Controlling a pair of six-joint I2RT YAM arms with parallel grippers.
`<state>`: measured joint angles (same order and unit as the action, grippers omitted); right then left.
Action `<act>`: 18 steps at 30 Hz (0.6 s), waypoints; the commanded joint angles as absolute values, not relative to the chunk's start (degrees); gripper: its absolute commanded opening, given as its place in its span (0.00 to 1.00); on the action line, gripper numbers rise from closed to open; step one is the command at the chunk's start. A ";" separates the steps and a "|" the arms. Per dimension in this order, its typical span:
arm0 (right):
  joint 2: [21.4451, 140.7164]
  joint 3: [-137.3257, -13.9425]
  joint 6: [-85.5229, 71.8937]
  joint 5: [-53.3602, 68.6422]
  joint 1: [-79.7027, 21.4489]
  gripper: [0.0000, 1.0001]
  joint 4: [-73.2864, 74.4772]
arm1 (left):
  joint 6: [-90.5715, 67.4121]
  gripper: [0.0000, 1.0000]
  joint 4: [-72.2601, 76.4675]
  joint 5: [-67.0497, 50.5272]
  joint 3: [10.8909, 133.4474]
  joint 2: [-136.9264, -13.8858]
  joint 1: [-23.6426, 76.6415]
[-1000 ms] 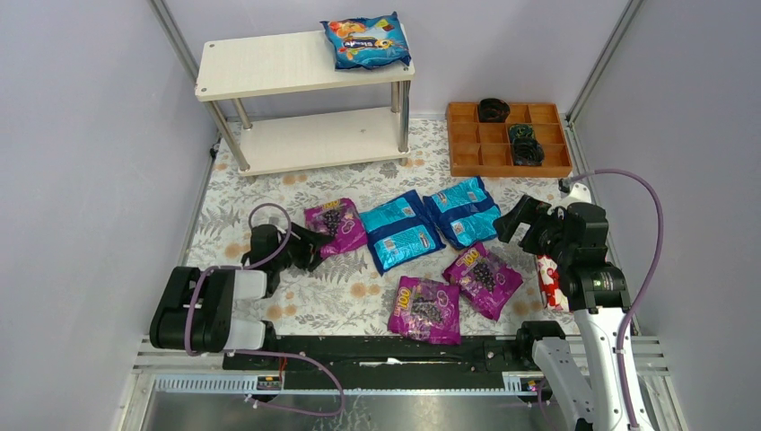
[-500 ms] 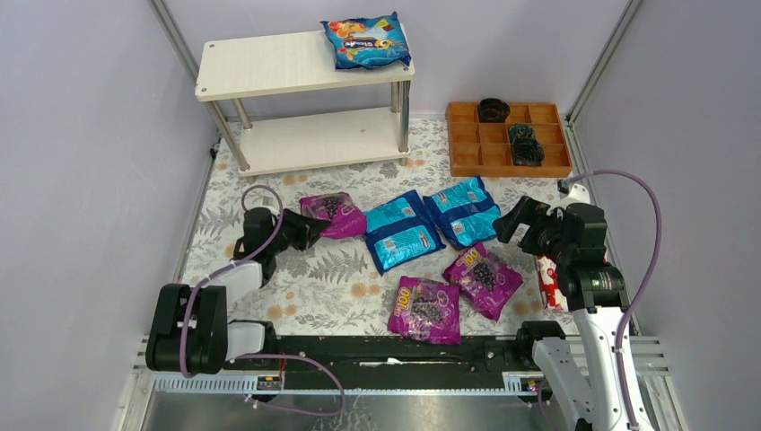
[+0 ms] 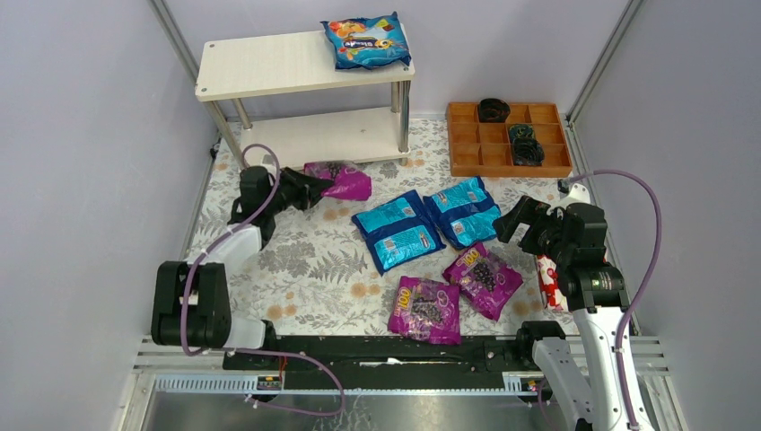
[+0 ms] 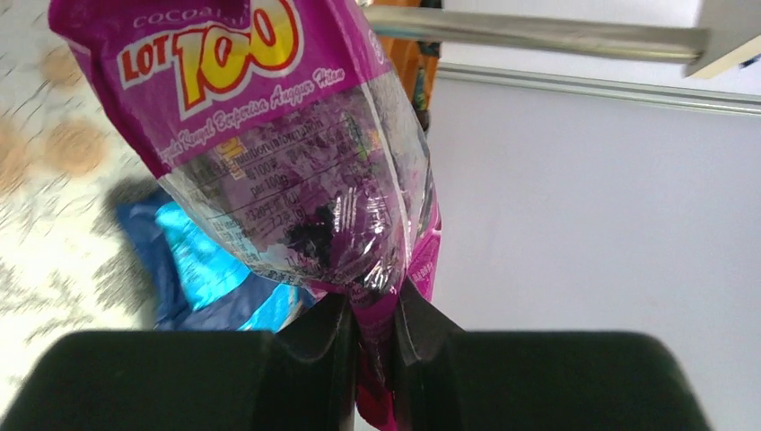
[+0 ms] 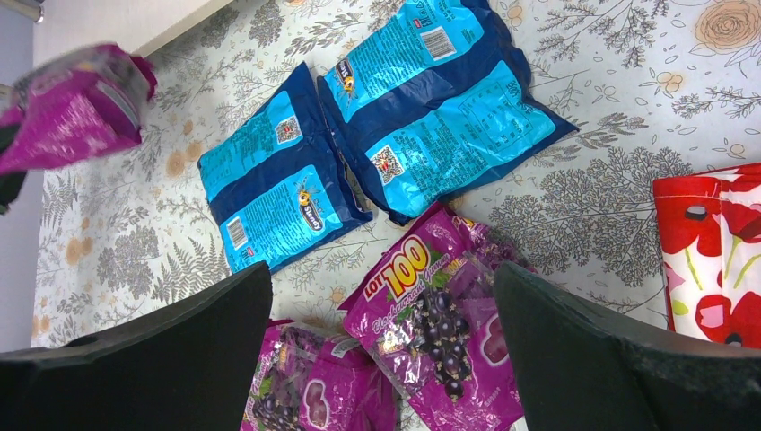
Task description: Place and organize the candy bags onto the shelf
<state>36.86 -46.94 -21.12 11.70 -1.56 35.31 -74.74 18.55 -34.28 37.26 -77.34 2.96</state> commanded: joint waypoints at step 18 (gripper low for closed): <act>36.16 -46.63 -21.62 10.71 -1.93 1.00 33.79 | -81.54 0.00 59.03 -39.10 72.93 -121.08 6.83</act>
